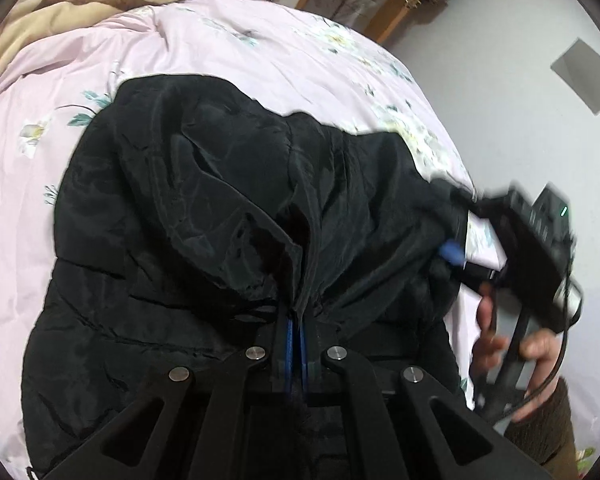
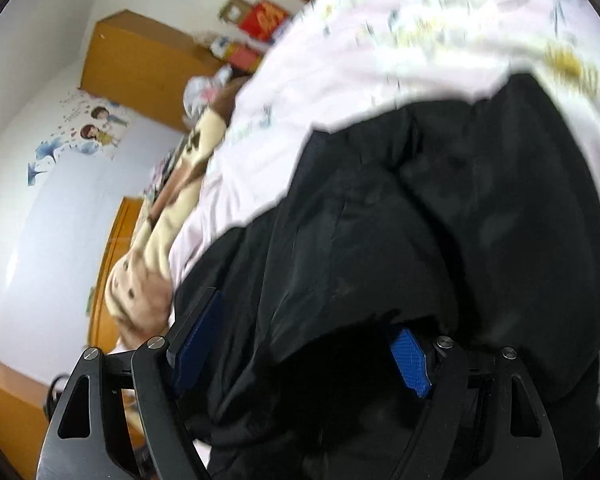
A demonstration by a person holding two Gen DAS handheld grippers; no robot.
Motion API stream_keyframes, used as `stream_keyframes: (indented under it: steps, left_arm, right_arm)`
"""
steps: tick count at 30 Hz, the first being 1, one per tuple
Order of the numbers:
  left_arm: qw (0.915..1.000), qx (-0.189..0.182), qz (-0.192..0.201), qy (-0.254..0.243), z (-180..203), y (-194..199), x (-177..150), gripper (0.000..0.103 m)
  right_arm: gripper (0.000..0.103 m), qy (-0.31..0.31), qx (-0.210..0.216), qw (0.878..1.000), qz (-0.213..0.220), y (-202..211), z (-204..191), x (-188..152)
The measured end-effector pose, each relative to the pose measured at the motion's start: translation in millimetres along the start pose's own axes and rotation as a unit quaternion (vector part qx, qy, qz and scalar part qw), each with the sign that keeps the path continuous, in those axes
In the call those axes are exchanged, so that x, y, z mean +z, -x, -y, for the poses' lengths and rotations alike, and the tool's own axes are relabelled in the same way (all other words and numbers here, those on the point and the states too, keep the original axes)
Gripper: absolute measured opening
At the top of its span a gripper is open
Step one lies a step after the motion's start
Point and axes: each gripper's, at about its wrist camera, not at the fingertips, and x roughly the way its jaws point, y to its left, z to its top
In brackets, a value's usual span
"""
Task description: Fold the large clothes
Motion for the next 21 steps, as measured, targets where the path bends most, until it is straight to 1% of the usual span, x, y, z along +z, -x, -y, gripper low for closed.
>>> stream_keyframes:
  steps: [1, 2, 3, 4, 5, 6, 8, 9, 11, 12, 13, 15, 17, 18, 19, 21]
  left_arm:
    - [1.0, -0.001, 0.0, 0.0, 0, -2, -1, 0.002]
    - [1.0, 0.002, 0.0, 0.0, 0, -4, -2, 0.002]
    - [1.0, 0.005, 0.001, -0.001, -1, -5, -2, 0.002]
    - [1.0, 0.005, 0.002, 0.001, -2, -6, -2, 0.002]
    - [1.0, 0.004, 0.002, 0.0, -3, -8, -3, 0.002]
    - [1.0, 0.007, 0.002, -0.003, -3, -10, -4, 0.002]
    - [0.9999, 0.011, -0.002, -0.006, -2, -14, -9, 0.002]
    - [0.9999, 0.01, -0.006, -0.012, 0, -18, -12, 0.003]
    - [0.9997, 0.013, -0.016, -0.016, 2, -26, -16, 0.003]
    - [0.9995, 0.012, -0.022, -0.018, 2, -29, -18, 0.003]
    - [0.9994, 0.013, -0.028, -0.018, 2, -33, -20, 0.007]
    - [0.9992, 0.01, -0.03, -0.023, 0, -34, -20, 0.01]
    - [0.9994, 0.008, -0.023, -0.026, -6, -26, -19, 0.015]
    - [0.9993, 0.012, -0.02, -0.031, -10, -19, -18, 0.025]
    - [0.9992, 0.012, -0.015, -0.036, -14, -12, -18, 0.04]
    - [0.9988, 0.015, 0.0, -0.047, -24, 9, -16, 0.055]
  right_arm:
    - [0.077, 0.017, -0.017, 0.999, 0.025, 5, -7, 1]
    - [0.065, 0.036, -0.039, 0.997, 0.055, 14, -16, 1]
    - [0.048, 0.058, -0.058, 0.993, 0.085, 24, -25, 0]
    - [0.04, 0.076, -0.076, 0.989, 0.105, 30, -31, 0]
    - [0.025, 0.09, -0.1, 0.984, 0.114, 35, -35, 0]
    - [0.019, 0.104, -0.121, 0.98, 0.117, 36, -37, -1]
    - [0.007, 0.114, -0.158, 0.976, 0.092, 33, -33, 0]
    - [0.007, 0.117, -0.186, 0.972, 0.078, 30, -27, -2]
    - [0.005, 0.131, -0.213, 0.966, 0.069, 31, -20, -7]
    - [0.004, 0.143, -0.236, 0.959, 0.065, 32, -17, -11]
    - [0.003, 0.15, -0.254, 0.953, 0.061, 30, -13, -13]
    - [0.001, 0.17, -0.29, 0.94, 0.053, 28, -9, -17]
    - [0.0, 0.181, -0.325, 0.927, 0.038, 26, 1, -17]
    - [0.0, 0.188, -0.346, 0.919, 0.033, 27, 4, -18]
    - [0.0, 0.19, -0.351, 0.917, 0.032, 28, 5, -18]
    - [0.0, 0.188, -0.315, 0.93, 0.041, 41, 1, -19]
